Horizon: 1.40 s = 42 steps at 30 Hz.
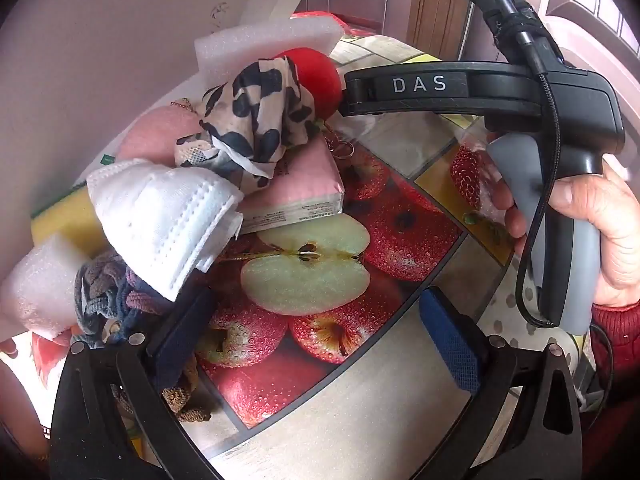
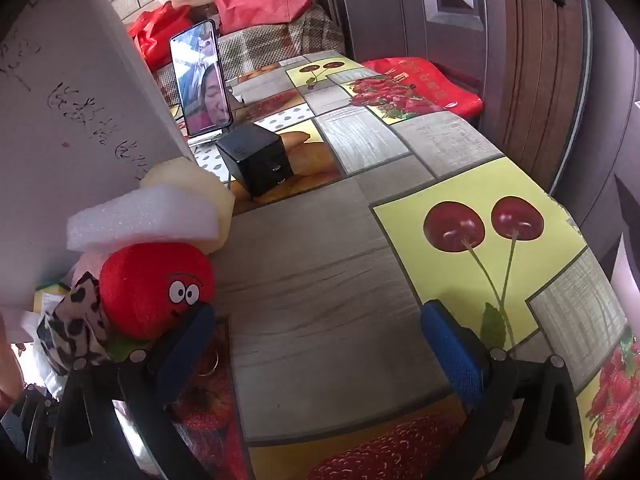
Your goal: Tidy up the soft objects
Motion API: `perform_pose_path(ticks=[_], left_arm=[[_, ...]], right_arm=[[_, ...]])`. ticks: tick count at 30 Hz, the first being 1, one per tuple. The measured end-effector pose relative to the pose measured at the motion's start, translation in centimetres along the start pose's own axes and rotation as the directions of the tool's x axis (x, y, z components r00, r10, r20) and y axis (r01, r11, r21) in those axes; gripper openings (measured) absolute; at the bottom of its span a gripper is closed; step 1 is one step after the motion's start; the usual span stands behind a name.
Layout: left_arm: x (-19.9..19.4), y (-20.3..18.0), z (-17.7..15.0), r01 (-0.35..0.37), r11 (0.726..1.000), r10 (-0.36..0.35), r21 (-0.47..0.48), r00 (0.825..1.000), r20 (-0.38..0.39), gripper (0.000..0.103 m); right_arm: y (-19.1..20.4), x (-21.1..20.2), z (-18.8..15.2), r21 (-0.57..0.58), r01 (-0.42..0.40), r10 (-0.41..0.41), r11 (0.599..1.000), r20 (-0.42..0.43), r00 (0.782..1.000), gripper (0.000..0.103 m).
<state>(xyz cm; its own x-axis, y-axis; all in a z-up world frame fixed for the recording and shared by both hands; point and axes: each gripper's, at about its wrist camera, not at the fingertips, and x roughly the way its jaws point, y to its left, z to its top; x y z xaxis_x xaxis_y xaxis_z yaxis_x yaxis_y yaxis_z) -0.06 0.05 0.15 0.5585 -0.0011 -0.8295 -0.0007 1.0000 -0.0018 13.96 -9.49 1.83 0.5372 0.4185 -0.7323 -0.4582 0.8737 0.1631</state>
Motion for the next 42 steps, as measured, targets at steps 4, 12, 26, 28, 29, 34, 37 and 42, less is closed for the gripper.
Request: perform_pose_path(ticks=[4,12,26,28,29,34,37,42], left_arm=[[-0.01,0.05,0.0,0.001,1.0,-0.001,0.0,1.0,0.0,0.103],[0.01,-0.06,-0.03,0.0,1.0,0.0,0.0,1.0,0.0,0.103],[0.0,-0.07,-0.01,-0.001,1.0,0.001,0.0,1.0,0.001,0.103],[0.0,-0.08,-0.01,-0.001,1.0,0.001,0.0,1.0,0.001,0.103],[0.0,-0.07,-0.01,-0.001,1.0,0.001,0.0,1.0,0.001,0.103],[0.0,-0.08,0.0,-0.001,1.0,0.001,0.0,1.0,0.0,0.103],[0.01,-0.1,0.0,-0.001,1.0,0.001,0.001,1.0,0.0,0.103],[0.01,-0.1,0.0,-0.001,1.0,0.001,0.001,1.0,0.0,0.103]], right_arm=[[0.02,0.01,0.0,0.003,-0.003,0.003,1.0,0.001,1.0,0.103],[0.27,-0.06,0.08,0.0,0.001,-0.001,1.0,-0.001,1.0,0.103],[-0.08,-0.14,0.18,0.014,-0.018,0.018,1.0,0.005,1.0,0.103],[-0.07,-0.16,0.19,0.016,-0.021,0.021,1.0,0.006,1.0,0.103],[-0.12,-0.2,0.16,0.018,-0.024,0.024,1.0,0.008,1.0,0.103],[-0.13,-0.23,0.2,0.019,-0.026,0.025,0.999,0.008,1.0,0.103],[-0.13,-0.27,0.24,0.019,-0.024,0.024,1.0,0.006,1.0,0.103],[-0.1,-0.28,0.3,0.017,-0.027,0.027,0.999,-0.001,1.0,0.103]])
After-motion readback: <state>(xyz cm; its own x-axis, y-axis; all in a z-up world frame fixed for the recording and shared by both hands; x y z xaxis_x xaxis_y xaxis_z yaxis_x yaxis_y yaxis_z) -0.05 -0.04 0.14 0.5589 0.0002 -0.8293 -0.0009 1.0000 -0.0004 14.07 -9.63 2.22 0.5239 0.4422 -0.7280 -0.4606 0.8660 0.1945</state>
